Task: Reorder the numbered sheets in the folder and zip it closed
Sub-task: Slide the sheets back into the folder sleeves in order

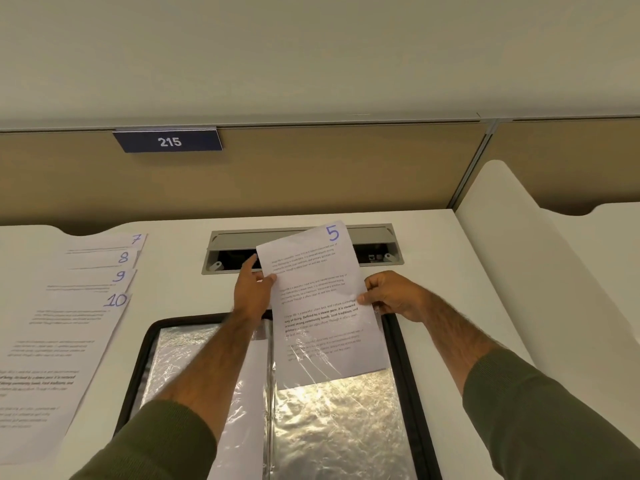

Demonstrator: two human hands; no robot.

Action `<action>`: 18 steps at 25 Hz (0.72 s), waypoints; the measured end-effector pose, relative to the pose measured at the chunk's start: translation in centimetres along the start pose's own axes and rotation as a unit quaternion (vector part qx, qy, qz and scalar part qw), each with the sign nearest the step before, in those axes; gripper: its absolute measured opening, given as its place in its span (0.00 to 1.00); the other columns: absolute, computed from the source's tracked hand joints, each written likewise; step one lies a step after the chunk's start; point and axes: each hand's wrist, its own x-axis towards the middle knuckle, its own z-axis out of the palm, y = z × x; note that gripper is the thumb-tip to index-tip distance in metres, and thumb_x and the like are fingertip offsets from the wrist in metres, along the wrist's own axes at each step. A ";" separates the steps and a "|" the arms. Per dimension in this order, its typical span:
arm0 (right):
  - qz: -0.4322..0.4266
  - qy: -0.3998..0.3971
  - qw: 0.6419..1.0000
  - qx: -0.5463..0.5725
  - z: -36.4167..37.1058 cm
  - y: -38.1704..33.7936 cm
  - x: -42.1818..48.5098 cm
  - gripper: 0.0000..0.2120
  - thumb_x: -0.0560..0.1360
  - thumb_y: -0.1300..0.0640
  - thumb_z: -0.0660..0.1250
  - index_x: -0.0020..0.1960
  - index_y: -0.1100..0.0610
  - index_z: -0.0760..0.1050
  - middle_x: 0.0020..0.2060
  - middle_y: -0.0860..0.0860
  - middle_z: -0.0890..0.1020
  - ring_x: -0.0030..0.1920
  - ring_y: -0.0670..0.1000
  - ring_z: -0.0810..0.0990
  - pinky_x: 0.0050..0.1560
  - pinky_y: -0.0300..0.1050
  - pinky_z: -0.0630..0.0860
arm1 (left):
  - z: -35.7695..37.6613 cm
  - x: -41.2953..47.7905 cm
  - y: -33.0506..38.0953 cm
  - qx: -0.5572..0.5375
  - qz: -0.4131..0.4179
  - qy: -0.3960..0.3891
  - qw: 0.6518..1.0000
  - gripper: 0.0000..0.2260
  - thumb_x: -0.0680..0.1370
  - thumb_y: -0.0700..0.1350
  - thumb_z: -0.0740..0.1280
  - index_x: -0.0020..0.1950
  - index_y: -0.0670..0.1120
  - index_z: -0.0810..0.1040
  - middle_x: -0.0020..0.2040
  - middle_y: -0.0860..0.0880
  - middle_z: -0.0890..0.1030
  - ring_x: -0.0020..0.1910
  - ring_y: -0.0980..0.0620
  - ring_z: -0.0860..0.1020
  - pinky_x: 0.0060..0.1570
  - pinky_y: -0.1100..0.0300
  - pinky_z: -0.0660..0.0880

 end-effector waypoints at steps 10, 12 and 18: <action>-0.083 0.159 0.983 -0.031 1.8 -2.3 1.4 0.32 0.77 0.71 0.67 0.75 0.50 0.67 0.61 0.59 0.80 0.57 0.57 0.82 0.46 0.53 0.84 | -0.1 0.4 -1.3 0.307 0.034 -0.112 0.944 0.29 0.80 0.45 0.69 0.78 0.52 0.61 0.67 0.47 0.79 0.62 0.42 0.80 0.67 0.36 0.71; -0.077 0.148 0.983 -0.073 1.6 -1.8 1.5 0.31 0.77 0.72 0.67 0.74 0.50 0.69 0.63 0.59 0.79 0.59 0.58 0.81 0.51 0.57 0.84 | 0.1 0.7 -1.3 0.347 0.052 -0.099 0.931 0.35 0.80 0.47 0.70 0.81 0.54 0.54 0.70 0.48 0.76 0.66 0.42 0.77 0.73 0.38 0.62; -0.039 0.076 0.991 -0.100 0.7 -1.1 -0.1 0.27 0.75 0.71 0.70 0.70 0.52 0.72 0.60 0.57 0.80 0.57 0.57 0.82 0.48 0.52 0.85 | 1.2 -0.6 -1.0 0.474 0.192 -0.111 0.852 0.28 0.82 0.42 0.61 0.81 0.55 0.59 0.80 0.50 0.64 0.78 0.47 0.61 0.79 0.43 0.47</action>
